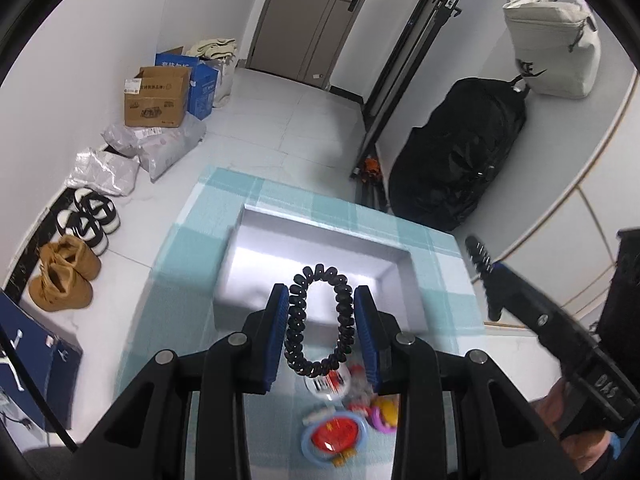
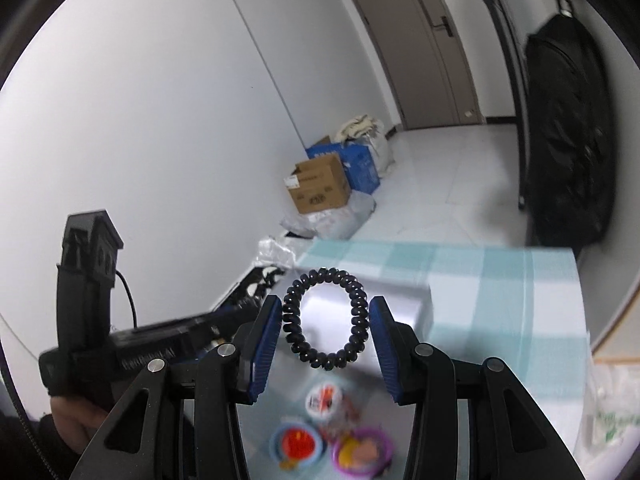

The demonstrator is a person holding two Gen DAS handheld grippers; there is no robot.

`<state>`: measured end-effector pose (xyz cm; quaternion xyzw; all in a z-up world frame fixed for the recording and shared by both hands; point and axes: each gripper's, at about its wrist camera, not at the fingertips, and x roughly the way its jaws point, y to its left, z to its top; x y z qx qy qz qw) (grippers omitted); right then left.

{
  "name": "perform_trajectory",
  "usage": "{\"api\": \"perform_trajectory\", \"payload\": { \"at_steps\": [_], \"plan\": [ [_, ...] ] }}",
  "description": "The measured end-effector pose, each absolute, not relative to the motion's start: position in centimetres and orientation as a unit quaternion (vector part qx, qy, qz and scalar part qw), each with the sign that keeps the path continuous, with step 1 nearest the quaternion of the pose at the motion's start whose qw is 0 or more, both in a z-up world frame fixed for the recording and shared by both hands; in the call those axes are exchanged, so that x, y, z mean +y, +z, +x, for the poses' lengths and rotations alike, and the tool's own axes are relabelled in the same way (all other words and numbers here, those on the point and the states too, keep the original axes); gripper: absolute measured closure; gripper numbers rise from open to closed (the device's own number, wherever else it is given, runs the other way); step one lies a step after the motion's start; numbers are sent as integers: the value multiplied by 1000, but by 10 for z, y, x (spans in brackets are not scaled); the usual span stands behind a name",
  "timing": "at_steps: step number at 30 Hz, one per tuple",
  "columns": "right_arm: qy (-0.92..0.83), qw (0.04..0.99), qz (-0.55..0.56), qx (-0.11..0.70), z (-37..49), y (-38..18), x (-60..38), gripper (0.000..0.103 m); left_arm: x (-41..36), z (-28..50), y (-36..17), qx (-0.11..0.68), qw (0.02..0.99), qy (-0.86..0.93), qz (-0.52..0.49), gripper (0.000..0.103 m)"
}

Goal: Organize jewelry
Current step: 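Carry the hair ties into the silver box and open the left gripper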

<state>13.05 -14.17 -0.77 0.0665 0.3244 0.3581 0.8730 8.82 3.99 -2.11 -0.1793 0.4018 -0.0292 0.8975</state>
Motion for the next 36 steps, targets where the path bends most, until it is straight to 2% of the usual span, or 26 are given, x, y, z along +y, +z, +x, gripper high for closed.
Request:
{"api": "perform_trajectory", "payload": {
  "at_steps": [5,25,29,31,33,36],
  "plan": [
    [363,873,51,323,157,-11,-125,59,42,110,-22,402,897,-37,-180,75],
    [358,840,52,404,200,-69,-107,57,37,155,-53,456,864,-70,-199,75],
    [357,835,65,414,205,-72,-109,50,37,155,-51,454,865,-80,-200,70],
    [348,841,58,410,205,-71,-110,34,38,156,-52,459,861,-81,-204,67],
    [343,846,66,402,204,-69,-115,29,40,155,-53,457,858,-86,-217,60],
    [351,847,91,390,200,-61,-124,27,44,153,-51,451,858,-86,-229,55]
  ]
}}
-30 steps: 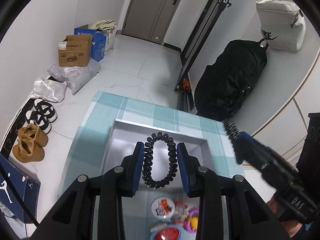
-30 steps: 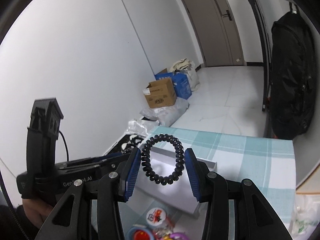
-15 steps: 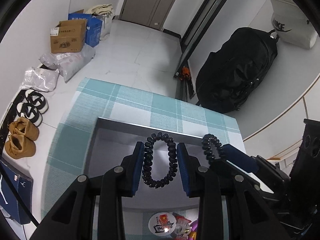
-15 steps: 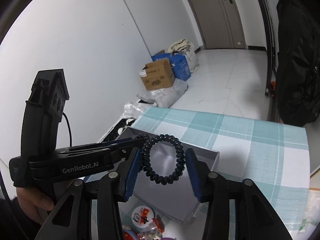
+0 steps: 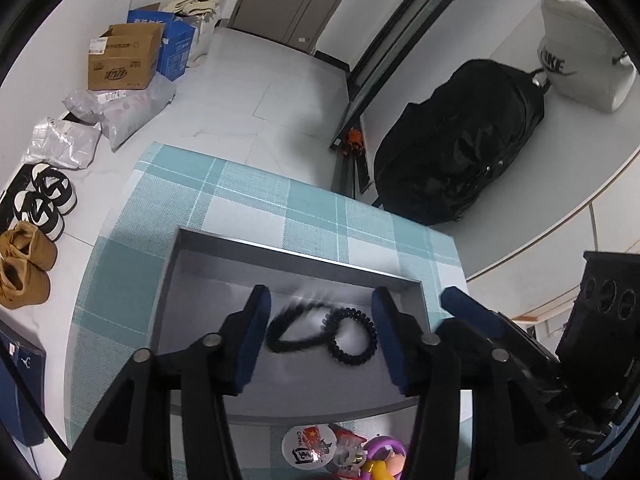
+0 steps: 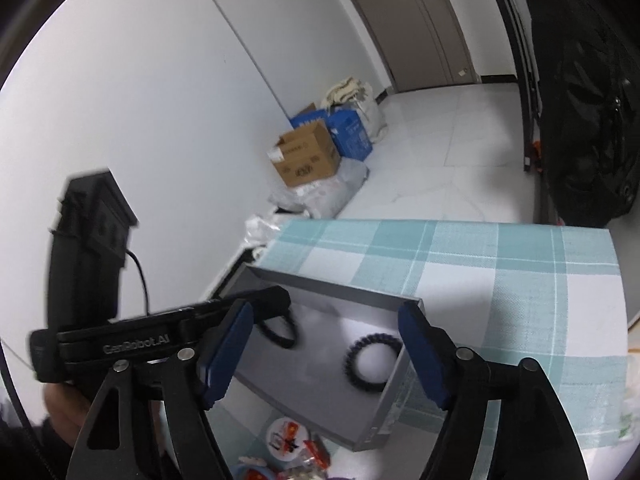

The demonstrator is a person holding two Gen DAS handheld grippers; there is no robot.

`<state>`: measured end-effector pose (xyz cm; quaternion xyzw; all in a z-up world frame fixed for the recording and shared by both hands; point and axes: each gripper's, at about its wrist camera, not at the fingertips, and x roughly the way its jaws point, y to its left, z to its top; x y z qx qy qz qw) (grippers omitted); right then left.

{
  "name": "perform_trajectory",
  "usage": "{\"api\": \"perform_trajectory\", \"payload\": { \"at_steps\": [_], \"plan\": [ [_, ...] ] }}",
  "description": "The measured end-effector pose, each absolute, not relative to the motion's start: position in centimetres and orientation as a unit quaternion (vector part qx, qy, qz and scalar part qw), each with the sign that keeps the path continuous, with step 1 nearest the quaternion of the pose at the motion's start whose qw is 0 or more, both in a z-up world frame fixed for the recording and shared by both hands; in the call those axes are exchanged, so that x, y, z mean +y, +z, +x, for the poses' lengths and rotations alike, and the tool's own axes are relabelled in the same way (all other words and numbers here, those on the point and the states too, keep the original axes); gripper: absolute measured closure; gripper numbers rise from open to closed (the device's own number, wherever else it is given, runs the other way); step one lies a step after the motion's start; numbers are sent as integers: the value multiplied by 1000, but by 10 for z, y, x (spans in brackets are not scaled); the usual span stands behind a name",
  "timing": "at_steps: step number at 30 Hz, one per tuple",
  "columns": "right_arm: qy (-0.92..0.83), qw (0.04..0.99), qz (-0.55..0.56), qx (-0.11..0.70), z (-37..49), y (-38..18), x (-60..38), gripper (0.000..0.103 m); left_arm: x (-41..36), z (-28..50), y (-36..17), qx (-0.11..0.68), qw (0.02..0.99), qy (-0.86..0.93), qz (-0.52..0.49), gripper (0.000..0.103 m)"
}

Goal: Organize jewelry
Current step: 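Carry the hair ties into the silver box and open the left gripper, then grasp the blue ring with the left gripper and lift it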

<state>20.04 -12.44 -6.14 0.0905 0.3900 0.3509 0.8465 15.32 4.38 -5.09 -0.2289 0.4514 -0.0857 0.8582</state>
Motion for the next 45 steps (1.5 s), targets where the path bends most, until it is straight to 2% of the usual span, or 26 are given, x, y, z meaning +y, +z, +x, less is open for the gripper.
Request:
{"api": "perform_trajectory", "payload": {
  "at_steps": [5,8,14,18,22,32,45],
  "plan": [
    [333,869,95,353,188,-47,-139,18,45,145,-41,431,869,-94,-226,53],
    [319,876,104,346,184,-44,-149,18,46,135,-32,415,880,-96,-212,38],
    [304,889,94,330,167,-38,-160,15,52,107,-20,385,899,-81,-194,37],
    [299,901,80,305,146,-29,-165,0,45,87,-18,374,915,-30,-152,37],
    [295,910,61,285,130,-23,-164,0,42,69,-10,349,927,-27,-133,37],
    [290,912,35,288,96,-21,-167,0,34,46,-26,396,909,-37,-127,36],
    [271,911,36,308,77,-31,-186,0,5,30,-70,503,850,-78,-136,34]
  ]
}}
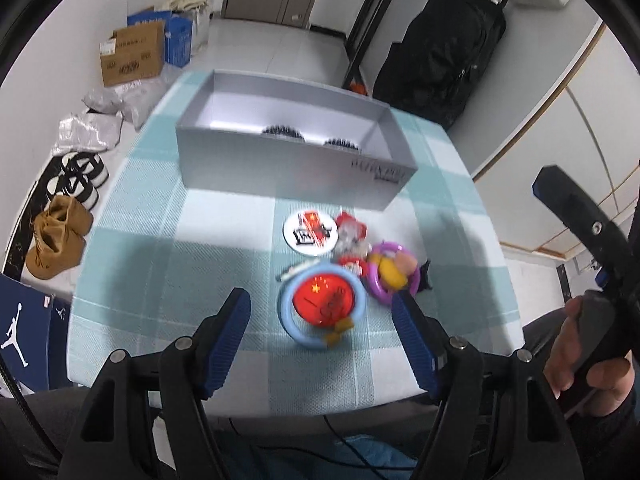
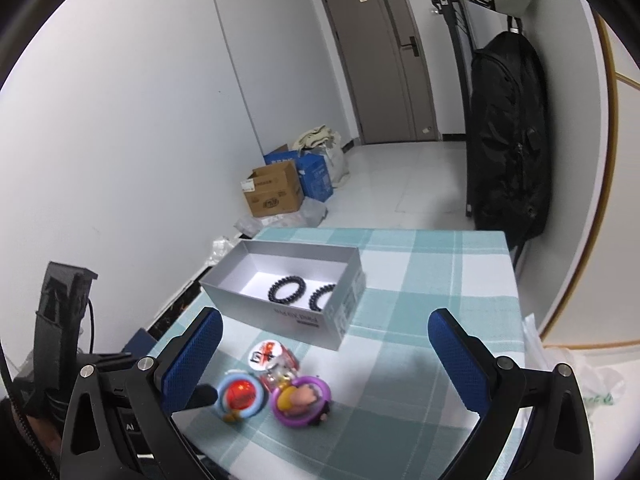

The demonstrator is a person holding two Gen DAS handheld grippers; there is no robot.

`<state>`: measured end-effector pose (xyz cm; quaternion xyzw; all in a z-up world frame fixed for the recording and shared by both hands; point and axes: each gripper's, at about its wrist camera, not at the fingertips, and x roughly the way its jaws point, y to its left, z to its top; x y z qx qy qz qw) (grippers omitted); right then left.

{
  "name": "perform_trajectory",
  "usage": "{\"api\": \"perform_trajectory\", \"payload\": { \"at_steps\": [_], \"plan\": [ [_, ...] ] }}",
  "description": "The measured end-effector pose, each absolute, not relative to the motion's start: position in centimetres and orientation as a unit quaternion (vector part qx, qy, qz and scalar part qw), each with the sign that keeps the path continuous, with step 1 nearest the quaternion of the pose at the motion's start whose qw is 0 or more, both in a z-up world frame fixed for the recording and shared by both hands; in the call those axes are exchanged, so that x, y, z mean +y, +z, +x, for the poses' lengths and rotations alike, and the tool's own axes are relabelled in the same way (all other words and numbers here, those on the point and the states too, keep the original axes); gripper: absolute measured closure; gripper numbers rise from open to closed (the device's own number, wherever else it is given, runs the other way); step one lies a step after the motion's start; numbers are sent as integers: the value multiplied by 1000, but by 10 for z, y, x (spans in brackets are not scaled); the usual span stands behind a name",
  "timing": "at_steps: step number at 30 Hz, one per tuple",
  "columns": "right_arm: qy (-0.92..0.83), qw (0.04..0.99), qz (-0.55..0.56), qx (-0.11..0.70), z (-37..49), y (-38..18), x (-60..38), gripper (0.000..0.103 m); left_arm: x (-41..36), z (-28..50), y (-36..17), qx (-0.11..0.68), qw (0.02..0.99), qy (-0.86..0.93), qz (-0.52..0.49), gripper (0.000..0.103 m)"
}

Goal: Organize jewelry
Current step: 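Grasp the blue ring with the left gripper and lift it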

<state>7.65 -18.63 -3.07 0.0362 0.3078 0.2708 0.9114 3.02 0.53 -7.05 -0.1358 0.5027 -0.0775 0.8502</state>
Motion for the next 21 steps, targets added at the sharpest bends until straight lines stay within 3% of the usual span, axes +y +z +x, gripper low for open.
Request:
{"api": "perform_trajectory", "payload": {
  "at_steps": [11,21],
  "plan": [
    [263,903,52,336,86,-42,-189,0,-13,39,-89,540,834,-71,-92,34],
    [271,898,41,345,83,-44,-185,0,-32,37,-99,534,845,-36,12,34]
  ]
}}
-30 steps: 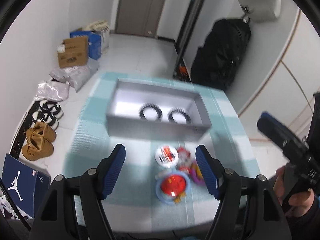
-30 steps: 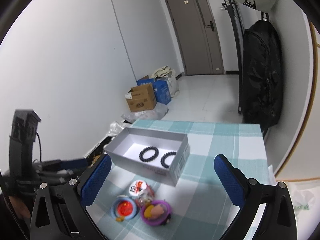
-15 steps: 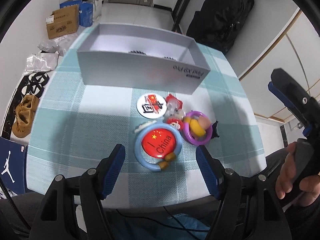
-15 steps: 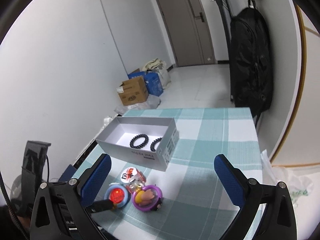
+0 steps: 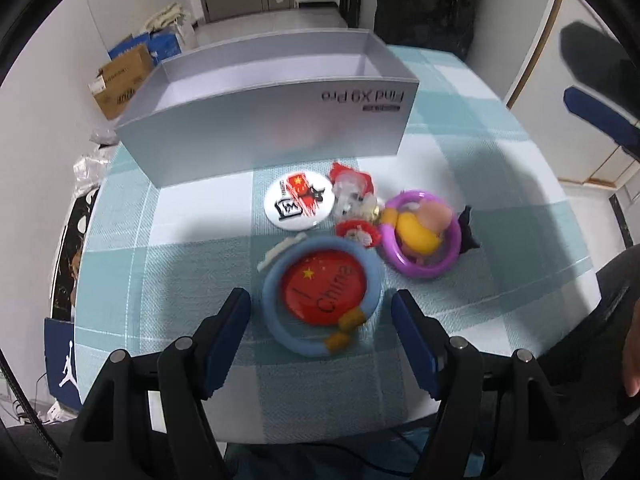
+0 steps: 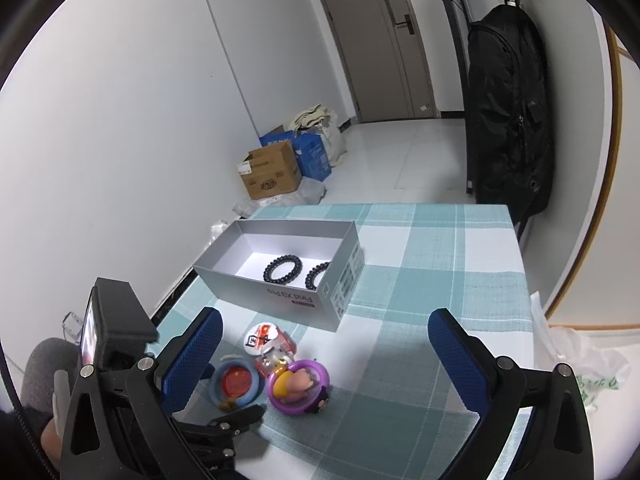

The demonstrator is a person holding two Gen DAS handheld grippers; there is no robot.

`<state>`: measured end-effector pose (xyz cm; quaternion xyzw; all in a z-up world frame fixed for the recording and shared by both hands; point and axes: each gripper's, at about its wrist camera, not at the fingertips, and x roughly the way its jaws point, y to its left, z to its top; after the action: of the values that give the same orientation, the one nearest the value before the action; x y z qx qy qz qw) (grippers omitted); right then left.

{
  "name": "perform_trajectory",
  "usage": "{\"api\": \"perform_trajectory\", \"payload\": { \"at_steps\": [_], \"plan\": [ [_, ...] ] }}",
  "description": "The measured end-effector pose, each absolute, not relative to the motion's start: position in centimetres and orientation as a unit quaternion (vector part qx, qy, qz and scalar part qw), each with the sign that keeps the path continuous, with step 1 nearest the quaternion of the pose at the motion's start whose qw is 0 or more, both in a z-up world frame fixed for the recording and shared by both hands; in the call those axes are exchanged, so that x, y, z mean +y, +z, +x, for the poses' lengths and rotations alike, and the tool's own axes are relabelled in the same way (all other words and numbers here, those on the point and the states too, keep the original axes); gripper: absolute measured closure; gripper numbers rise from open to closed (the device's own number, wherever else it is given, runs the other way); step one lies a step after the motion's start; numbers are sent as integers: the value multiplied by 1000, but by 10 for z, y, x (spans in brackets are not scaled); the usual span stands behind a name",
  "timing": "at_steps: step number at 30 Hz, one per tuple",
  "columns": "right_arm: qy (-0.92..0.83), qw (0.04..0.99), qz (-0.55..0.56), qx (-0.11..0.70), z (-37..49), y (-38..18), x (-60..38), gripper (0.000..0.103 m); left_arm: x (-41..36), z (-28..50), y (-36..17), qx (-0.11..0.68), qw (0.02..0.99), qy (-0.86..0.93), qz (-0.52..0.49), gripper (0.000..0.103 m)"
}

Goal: Organize jewelry
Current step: 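Grasp the blue ring with the left gripper and lift it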

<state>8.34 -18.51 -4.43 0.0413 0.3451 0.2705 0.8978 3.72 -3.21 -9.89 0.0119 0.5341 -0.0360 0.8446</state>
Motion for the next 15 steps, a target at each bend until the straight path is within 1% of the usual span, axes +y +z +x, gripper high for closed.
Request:
{"api": "perform_trajectory", "payload": {
  "at_steps": [4,5,6,15],
  "plan": [
    [269,897,44,349,84,-45,-185,0,-25,37,-98,523,851,-36,5,35],
    [269,896,44,350,85,-45,-184,0,-23,36,-97,521,853,-38,1,40],
    [268,896,42,350,85,-45,-184,0,-23,36,-97,522,852,-43,-2,50],
    [263,896,38,355,85,-47,-184,0,-28,41,-91,515,855,-66,-11,51]
  ]
}}
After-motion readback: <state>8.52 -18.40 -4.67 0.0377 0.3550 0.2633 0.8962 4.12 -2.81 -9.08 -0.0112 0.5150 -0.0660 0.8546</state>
